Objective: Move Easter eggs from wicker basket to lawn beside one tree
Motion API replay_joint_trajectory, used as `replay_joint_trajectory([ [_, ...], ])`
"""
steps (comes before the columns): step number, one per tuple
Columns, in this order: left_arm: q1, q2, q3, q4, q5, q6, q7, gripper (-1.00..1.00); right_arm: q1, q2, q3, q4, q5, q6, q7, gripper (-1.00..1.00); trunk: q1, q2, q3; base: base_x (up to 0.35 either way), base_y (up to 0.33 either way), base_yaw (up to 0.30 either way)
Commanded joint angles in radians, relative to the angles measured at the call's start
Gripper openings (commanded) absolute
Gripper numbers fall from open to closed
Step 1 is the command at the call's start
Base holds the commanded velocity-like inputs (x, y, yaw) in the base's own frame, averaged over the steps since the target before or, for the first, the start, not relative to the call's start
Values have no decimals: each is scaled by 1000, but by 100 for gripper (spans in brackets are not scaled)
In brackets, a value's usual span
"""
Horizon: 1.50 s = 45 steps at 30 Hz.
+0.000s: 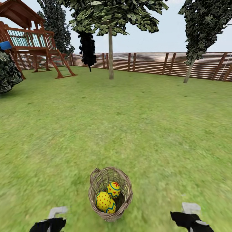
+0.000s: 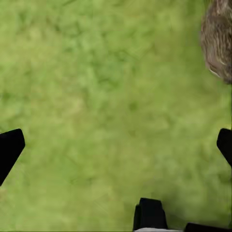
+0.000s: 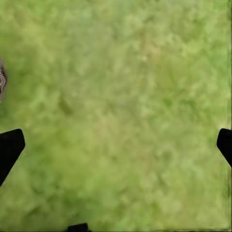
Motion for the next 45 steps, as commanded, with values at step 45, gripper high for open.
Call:
replay_joint_trajectory([
  [45,-410,-9,120,-177,12,487,-105,100,-224,182,82,-132,-65,462,9,100,0,-1,-1,0,0,-72],
])
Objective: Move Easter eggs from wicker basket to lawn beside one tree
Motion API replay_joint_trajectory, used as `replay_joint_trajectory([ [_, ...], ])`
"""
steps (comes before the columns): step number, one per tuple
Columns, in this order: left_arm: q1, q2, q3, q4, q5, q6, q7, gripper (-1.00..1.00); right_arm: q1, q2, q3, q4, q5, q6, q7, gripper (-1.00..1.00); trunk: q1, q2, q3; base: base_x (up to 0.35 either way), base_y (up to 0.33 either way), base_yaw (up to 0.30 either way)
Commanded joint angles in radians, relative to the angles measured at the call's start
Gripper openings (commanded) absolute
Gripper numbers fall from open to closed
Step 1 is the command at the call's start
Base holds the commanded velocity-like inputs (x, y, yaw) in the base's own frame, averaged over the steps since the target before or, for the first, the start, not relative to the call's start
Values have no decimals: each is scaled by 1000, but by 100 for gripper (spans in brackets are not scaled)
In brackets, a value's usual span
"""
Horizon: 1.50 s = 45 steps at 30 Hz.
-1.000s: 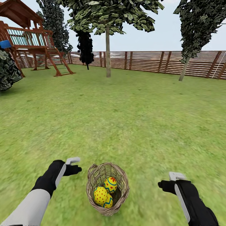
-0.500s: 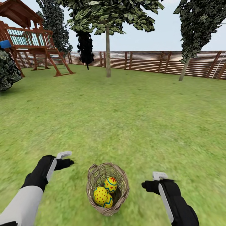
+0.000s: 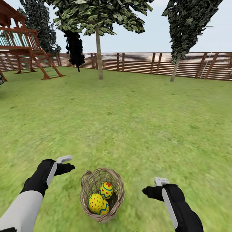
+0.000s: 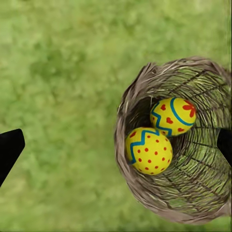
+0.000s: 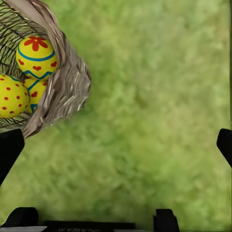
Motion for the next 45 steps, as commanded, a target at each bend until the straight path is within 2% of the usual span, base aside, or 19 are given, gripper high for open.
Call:
replay_joint_trajectory([
  [1,0,0,2,-1,1,5,-3,100,-1,1,-2,0,-3,4,2,100,0,-1,-1,0,0,-283],
  [7,0,2,-1,-1,0,5,-3,100,-1,0,-4,0,-4,5,2,100,0,-1,-1,0,0,-165],
  [33,0,7,-3,8,-5,-2,-3,100,-1,1,-4,3,-5,5,2,100,0,-1,-1,-2,1,-2],
  [45,0,3,-5,13,-6,-2,-2,100,-1,1,-4,3,-5,5,2,100,0,-1,-1,-85,252,-166],
])
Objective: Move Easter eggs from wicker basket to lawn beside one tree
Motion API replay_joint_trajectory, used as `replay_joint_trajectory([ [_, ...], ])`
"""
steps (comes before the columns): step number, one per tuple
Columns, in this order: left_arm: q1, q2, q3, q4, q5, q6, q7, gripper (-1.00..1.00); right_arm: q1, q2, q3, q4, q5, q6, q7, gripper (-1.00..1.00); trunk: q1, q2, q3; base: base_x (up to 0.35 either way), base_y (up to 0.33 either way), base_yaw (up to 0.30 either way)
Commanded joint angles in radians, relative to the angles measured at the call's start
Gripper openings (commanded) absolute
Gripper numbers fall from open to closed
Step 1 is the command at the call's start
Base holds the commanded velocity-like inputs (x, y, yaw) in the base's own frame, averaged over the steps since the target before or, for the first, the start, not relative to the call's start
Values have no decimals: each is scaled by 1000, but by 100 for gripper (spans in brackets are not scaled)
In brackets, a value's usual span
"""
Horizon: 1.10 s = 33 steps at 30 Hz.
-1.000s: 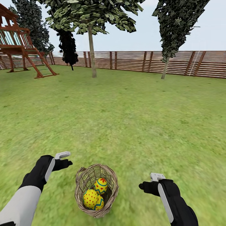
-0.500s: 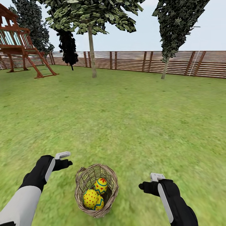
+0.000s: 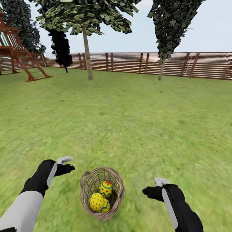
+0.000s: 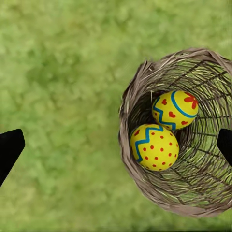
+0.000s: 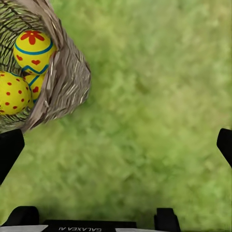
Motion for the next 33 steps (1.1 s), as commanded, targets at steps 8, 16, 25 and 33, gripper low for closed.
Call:
replay_joint_trajectory([
  [8,1,-2,-8,2,0,4,-4,100,-1,1,-3,-1,-2,3,4,100,0,-1,-1,-23,282,-256],
  [16,3,-5,-8,3,0,4,-4,100,-1,1,-3,0,-3,3,4,100,0,-1,-1,0,282,-276],
  [25,3,-4,-32,71,-1,4,-4,100,-1,-6,-4,2,-4,3,99,100,0,-1,-1,51,283,-279],
  [33,6,-19,-270,93,2,-2,-59,100,-1,-8,-9,6,-7,0,118,100,0,-1,-1,119,283,-279],
])
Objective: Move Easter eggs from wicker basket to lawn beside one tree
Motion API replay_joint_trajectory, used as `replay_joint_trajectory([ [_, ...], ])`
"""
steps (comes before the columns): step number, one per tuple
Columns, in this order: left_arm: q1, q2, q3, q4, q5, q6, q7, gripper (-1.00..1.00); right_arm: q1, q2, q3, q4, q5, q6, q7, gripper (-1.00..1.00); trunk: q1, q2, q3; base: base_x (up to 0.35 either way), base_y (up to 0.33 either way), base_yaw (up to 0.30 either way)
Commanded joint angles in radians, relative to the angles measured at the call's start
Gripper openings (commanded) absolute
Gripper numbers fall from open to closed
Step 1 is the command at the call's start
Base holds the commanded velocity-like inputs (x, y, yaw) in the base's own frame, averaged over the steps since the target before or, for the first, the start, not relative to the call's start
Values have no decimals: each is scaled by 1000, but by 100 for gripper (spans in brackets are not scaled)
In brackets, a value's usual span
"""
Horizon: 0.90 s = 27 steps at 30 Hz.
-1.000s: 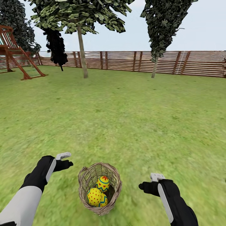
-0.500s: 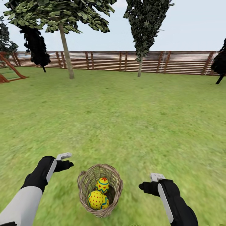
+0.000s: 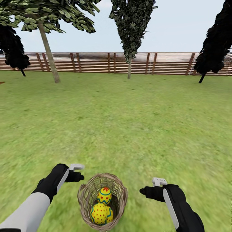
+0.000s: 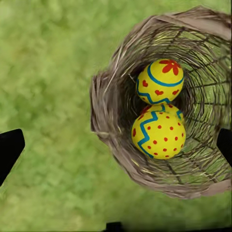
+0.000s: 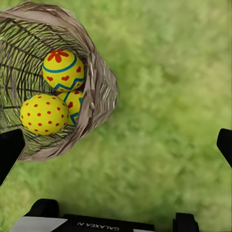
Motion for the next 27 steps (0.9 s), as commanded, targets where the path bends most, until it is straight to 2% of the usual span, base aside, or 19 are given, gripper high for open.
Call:
replay_joint_trajectory([
  [1,0,0,-28,-1,-1,3,-12,100,-1,1,-3,-1,-6,5,-1,100,0,-1,-1,122,278,-280],
  [5,0,-2,-65,1,0,-1,-57,100,-1,2,-3,-1,-4,5,-1,100,0,-1,-1,78,164,-168],
  [9,3,1,-68,10,1,-5,-88,100,-1,6,-1,-1,-3,6,-1,100,0,-1,-1,10,20,-20],
  [15,4,4,-66,18,-2,-31,-98,100,-1,7,1,-1,-2,7,-1,100,0,-1,-1,1,2,-2],
  [19,5,7,-37,30,1,-61,-91,100,-1,6,2,-2,-2,7,-1,100,0,-1,-1,0,0,0],
  [20,5,6,-17,45,1,-69,-90,100,-1,5,2,-2,-2,7,-1,100,0,-1,-1,0,0,0],
  [22,5,0,45,98,-2,-79,-87,100,-1,3,3,-3,-2,7,-1,100,0,-1,-1,0,0,0],
  [23,5,-1,59,117,-4,-79,-86,100,-1,3,3,-4,-1,7,-1,100,0,-1,-1,0,0,0],
  [27,5,2,72,140,-5,-80,-86,100,-1,2,0,-12,-3,9,8,100,0,-1,-1,0,0,0],
])
